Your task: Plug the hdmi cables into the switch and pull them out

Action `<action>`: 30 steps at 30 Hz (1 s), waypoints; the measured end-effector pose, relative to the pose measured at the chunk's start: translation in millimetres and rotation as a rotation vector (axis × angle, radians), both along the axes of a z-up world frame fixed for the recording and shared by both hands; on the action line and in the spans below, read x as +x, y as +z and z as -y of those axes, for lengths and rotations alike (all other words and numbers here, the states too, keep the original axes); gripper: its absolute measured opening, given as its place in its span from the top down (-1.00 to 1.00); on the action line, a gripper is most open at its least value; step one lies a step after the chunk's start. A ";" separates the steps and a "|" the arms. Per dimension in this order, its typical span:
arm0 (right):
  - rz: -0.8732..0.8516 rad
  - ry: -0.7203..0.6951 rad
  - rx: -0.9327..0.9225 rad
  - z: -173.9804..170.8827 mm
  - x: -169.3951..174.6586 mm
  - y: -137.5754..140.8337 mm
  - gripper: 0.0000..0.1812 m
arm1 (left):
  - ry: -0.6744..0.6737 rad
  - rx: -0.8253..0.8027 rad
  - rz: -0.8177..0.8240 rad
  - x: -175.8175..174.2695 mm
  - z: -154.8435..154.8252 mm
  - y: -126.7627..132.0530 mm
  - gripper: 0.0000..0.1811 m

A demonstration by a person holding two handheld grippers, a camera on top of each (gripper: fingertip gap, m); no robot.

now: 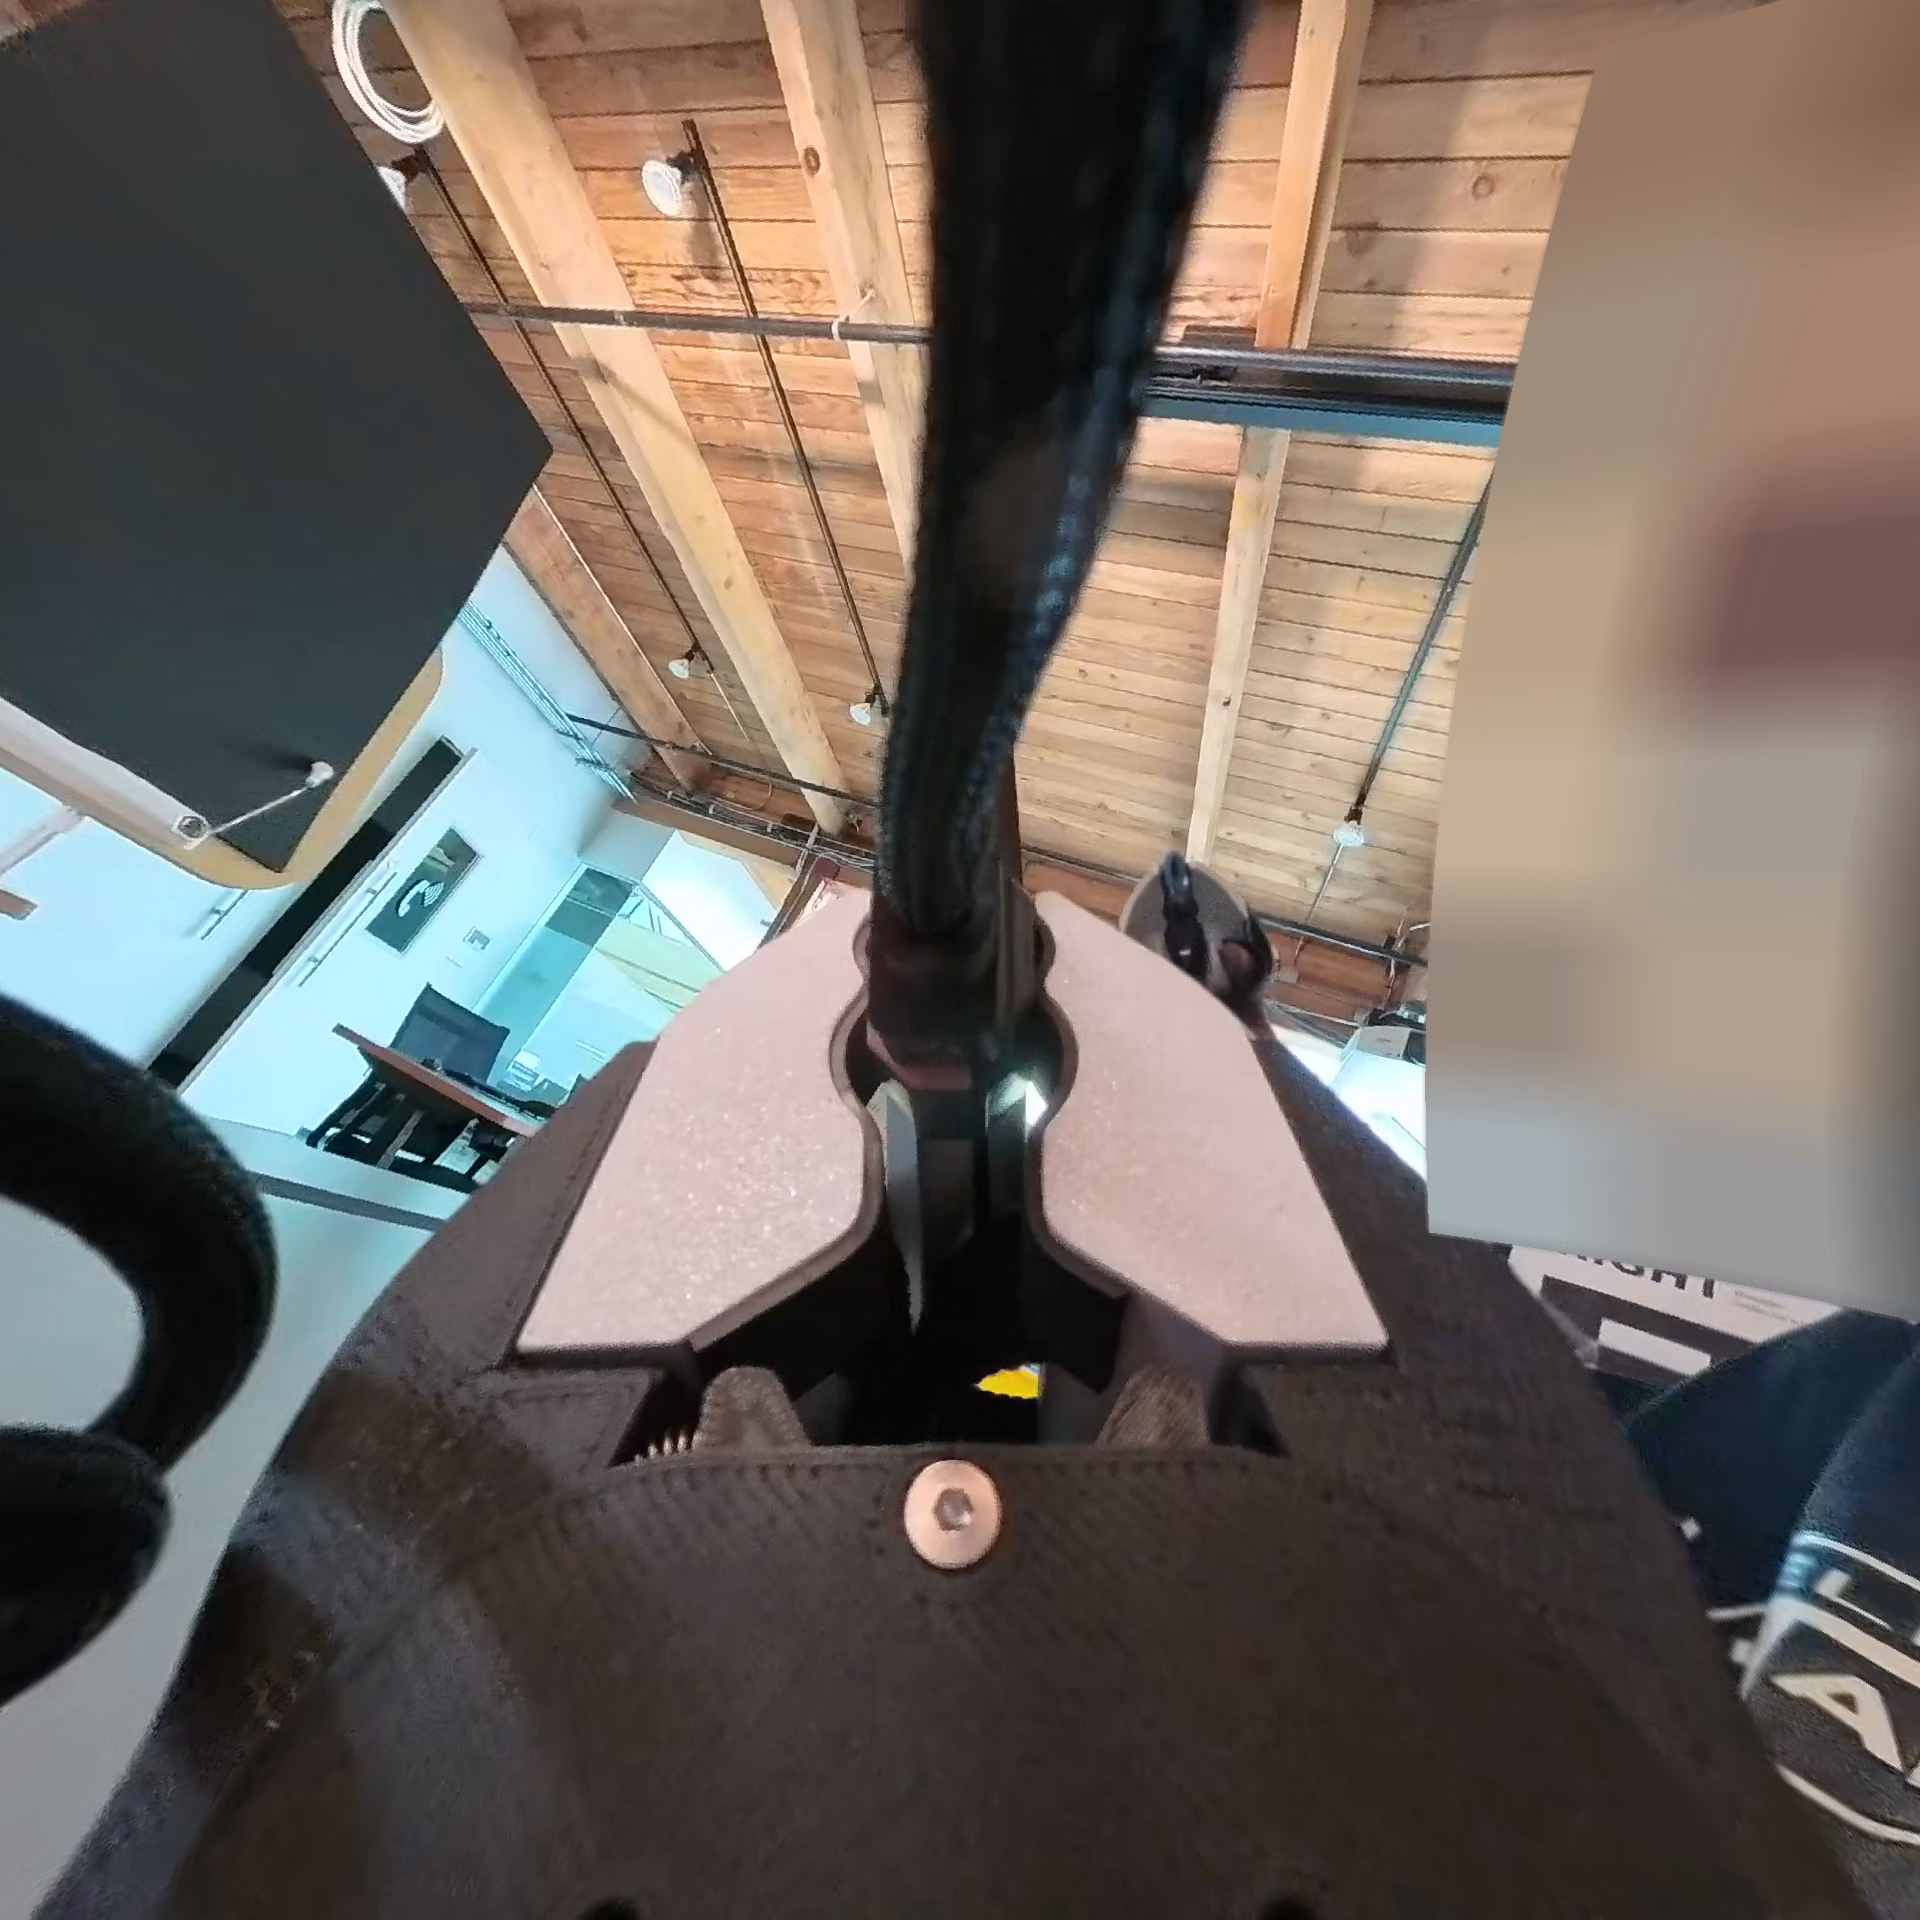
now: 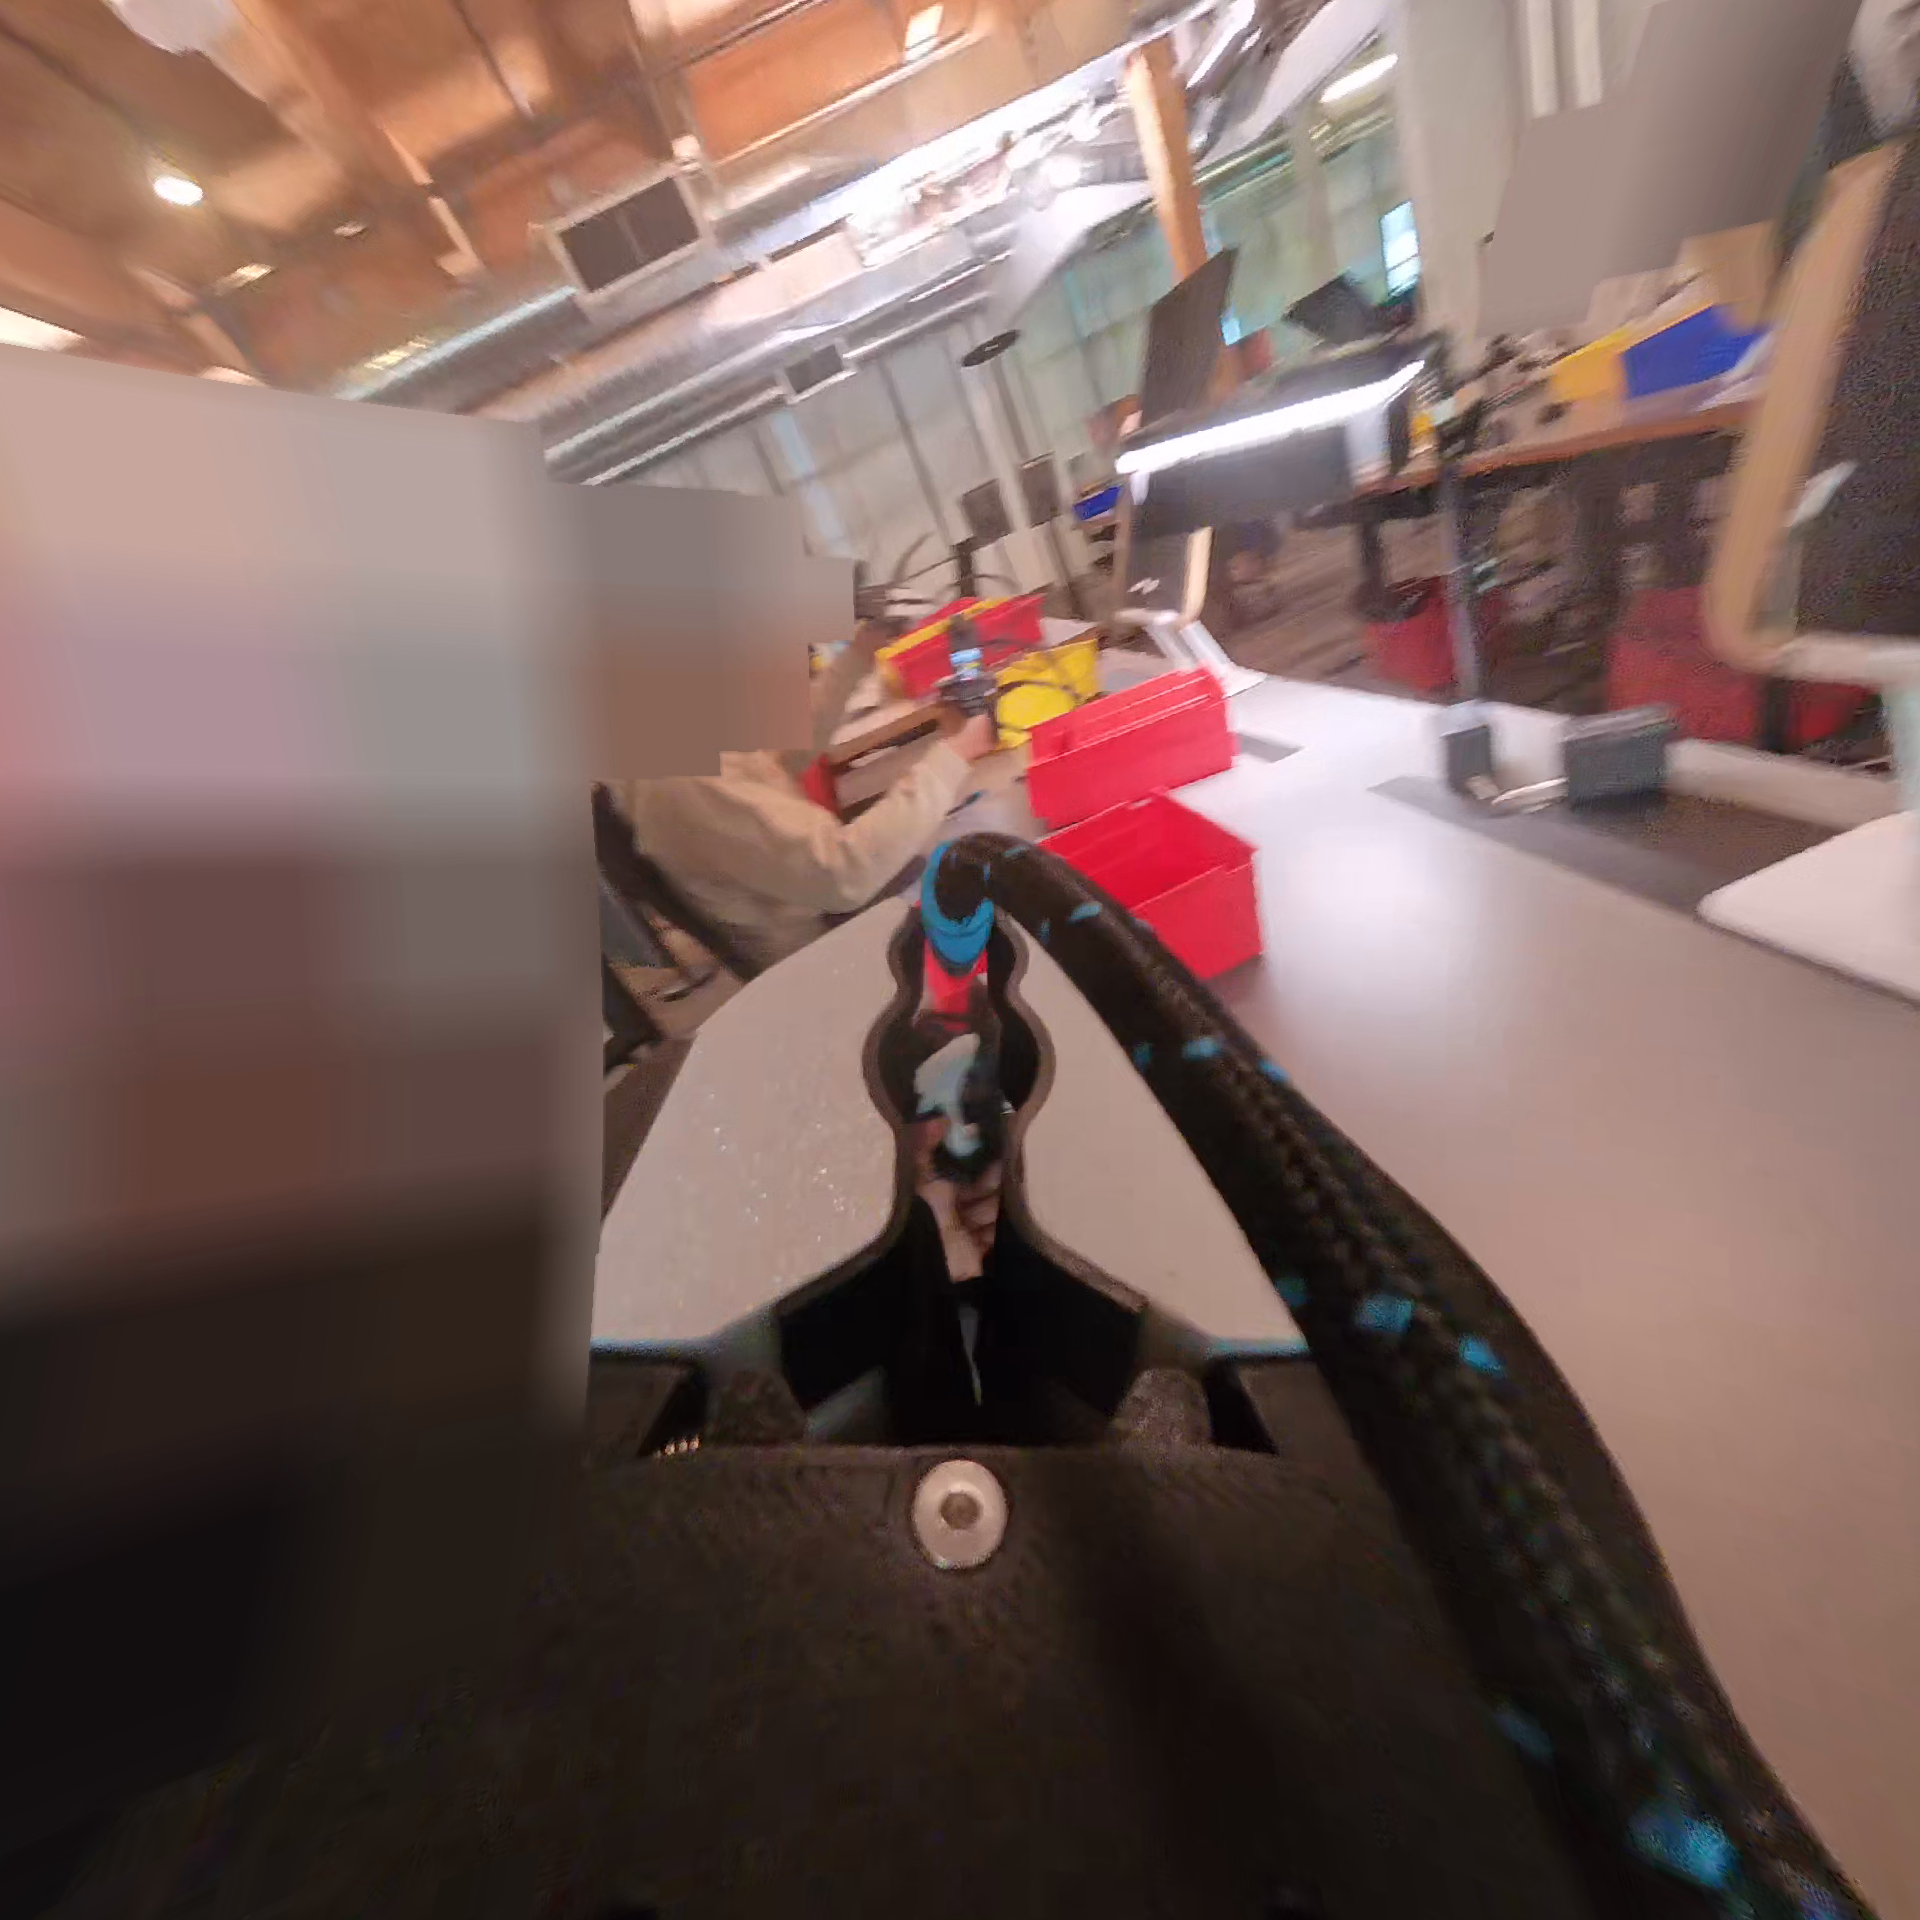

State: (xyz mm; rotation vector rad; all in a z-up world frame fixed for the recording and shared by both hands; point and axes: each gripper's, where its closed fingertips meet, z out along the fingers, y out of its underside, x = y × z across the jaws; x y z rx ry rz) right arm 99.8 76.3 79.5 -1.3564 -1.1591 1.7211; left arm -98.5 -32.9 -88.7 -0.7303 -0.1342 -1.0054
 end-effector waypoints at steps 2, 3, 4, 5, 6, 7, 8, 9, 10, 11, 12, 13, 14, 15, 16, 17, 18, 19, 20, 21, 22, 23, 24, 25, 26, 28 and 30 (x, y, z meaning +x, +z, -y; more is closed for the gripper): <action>0.010 -0.077 0.047 -21.7 15.8 15.0 0.87 | 0.001 0.006 0.006 -1.4 1.3 0.3 0.76; 0.023 -0.099 0.058 -31.9 24.0 18.8 0.86 | 0.002 0.003 0.005 -1.3 1.1 0.0 0.76; 0.041 -0.107 0.065 -41.3 32.3 20.1 0.86 | 0.002 -0.001 0.004 -1.1 0.6 -0.4 0.76; 0.064 -0.113 0.074 -50.8 40.3 18.8 0.85 | 0.001 -0.003 0.003 -0.9 0.3 -0.7 0.76; 0.083 -0.117 0.088 -59.8 48.1 16.2 0.86 | 0.002 -0.004 0.002 -0.8 0.2 -0.7 0.75; 0.105 -0.124 0.099 -68.8 55.2 11.4 0.86 | 0.003 -0.004 0.002 -0.9 0.1 -0.9 0.76; 0.124 -0.140 0.103 -78.4 61.5 5.3 0.86 | 0.005 -0.006 0.003 -1.3 -0.2 -1.1 0.76; 0.129 -0.165 0.112 -88.0 66.9 -1.3 0.86 | 0.008 -0.009 0.003 -1.8 -0.8 -1.4 0.76; 0.128 -0.174 0.136 -94.6 71.7 -9.4 0.86 | 0.011 -0.013 0.004 -2.2 -1.3 -1.7 0.75; 0.130 -0.163 0.155 -98.6 75.7 -19.4 0.86 | 0.013 -0.016 0.004 -2.4 -1.9 -1.9 0.75; 0.132 -0.153 0.158 -102.9 79.2 -30.0 0.86 | 0.013 -0.017 0.003 -2.3 -2.1 -2.1 0.75; 0.123 -0.139 0.151 -106.6 82.0 -39.3 0.86 | 0.013 -0.017 0.001 -2.0 -2.2 -2.1 0.75; 0.108 -0.119 0.142 -109.7 84.7 -47.8 0.86 | 0.013 -0.018 0.000 -1.8 -2.4 -2.3 0.75; 0.095 -0.115 0.127 -114.6 87.2 -56.1 0.86 | 0.014 -0.021 -0.001 -1.8 -2.8 -2.6 0.76; 0.090 -0.137 0.100 -122.6 89.5 -65.4 0.86 | 0.015 -0.024 0.000 -1.9 -3.2 -2.9 0.76; 0.093 -0.166 0.067 -130.4 91.7 -76.4 0.86 | 0.016 -0.025 0.000 -2.2 -3.3 -3.0 0.76; 0.103 -0.181 0.033 -135.1 93.5 -89.3 0.86 | 0.017 -0.025 0.000 -2.3 -3.3 -3.0 0.76; 0.128 -0.186 -0.004 -136.8 95.0 -105.0 0.86 | 0.018 -0.025 0.000 -2.4 -3.4 -3.0 0.76; 0.179 -0.202 -0.040 -138.7 96.4 -124.5 0.86 | 0.017 -0.027 0.000 -2.3 -3.6 -3.3 0.76; 0.260 -0.233 -0.062 -141.2 98.5 -148.7 0.86 | 0.016 -0.030 -0.001 -2.0 -4.0 -3.5 0.76; 0.364 -0.263 -0.068 -142.7 102.3 -175.9 0.88 | 0.015 -0.031 -0.002 -1.8 -4.3 -3.6 0.75; 0.475 -0.286 -0.075 -143.1 107.8 -202.9 0.86 | 0.014 -0.033 -0.003 -1.5 -4.4 -3.9 0.75; 0.582 -0.301 -0.091 -142.4 114.6 -227.7 0.86 | 0.013 -0.034 -0.003 -1.1 -4.6 -4.0 0.75; 0.674 -0.299 -0.112 -139.7 121.3 -248.4 0.87 | 0.012 -0.035 -0.004 -0.9 -4.7 -4.2 0.75; 0.757 -0.293 -0.129 -137.1 128.0 -265.7 0.87 | 0.012 -0.037 -0.005 -0.6 -4.9 -4.3 0.75; 0.909 -0.288 -0.124 -134.3 140.4 -292.5 0.87 | 0.012 -0.040 -0.007 -0.4 -5.5 -4.6 0.75; 1.030 -0.244 -0.128 -126.8 146.7 -312.2 0.87 | 0.013 -0.043 -0.008 -0.2 -5.9 -4.9 0.75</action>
